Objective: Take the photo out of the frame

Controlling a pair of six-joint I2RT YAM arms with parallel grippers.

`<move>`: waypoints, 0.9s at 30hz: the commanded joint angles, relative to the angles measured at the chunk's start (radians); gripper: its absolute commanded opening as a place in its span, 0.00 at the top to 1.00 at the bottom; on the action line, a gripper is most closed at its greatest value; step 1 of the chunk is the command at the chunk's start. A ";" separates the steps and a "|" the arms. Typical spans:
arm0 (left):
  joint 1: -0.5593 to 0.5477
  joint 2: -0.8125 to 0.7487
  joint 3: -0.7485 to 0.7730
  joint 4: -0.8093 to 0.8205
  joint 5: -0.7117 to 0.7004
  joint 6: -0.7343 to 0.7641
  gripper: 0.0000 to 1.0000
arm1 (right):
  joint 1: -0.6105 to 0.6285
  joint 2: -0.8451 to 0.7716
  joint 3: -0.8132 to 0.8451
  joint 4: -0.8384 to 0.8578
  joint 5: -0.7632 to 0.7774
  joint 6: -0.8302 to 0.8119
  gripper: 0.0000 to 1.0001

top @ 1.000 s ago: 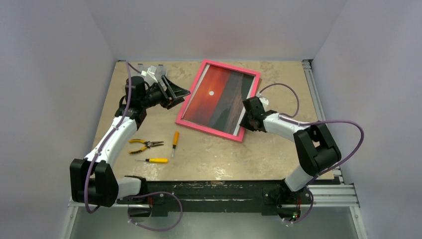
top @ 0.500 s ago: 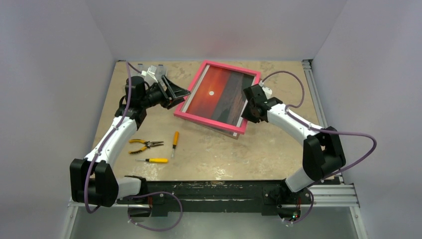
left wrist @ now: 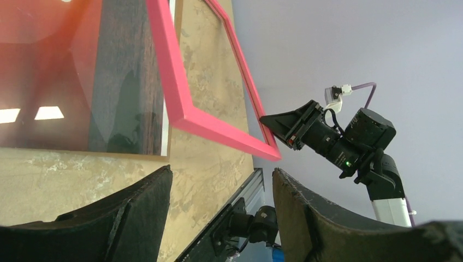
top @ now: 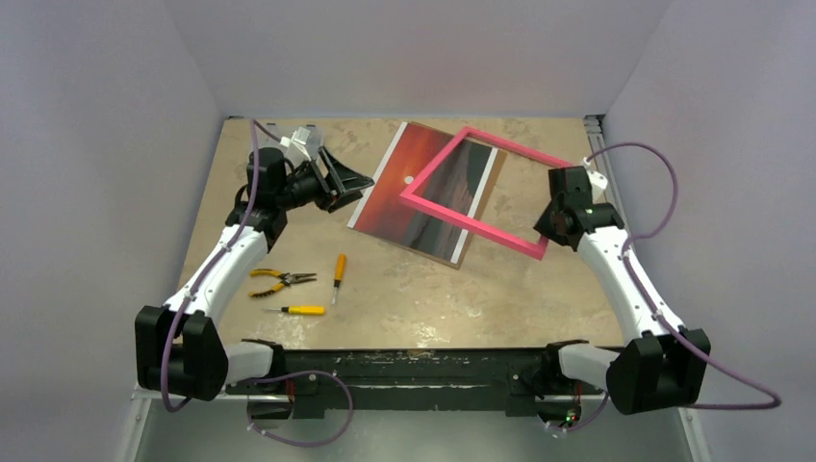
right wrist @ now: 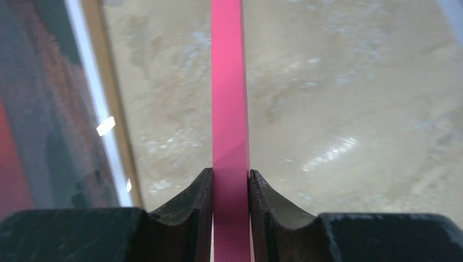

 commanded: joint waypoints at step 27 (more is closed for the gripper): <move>-0.114 0.025 0.002 0.043 0.032 -0.008 0.35 | -0.131 -0.042 0.059 -0.113 0.008 -0.280 0.29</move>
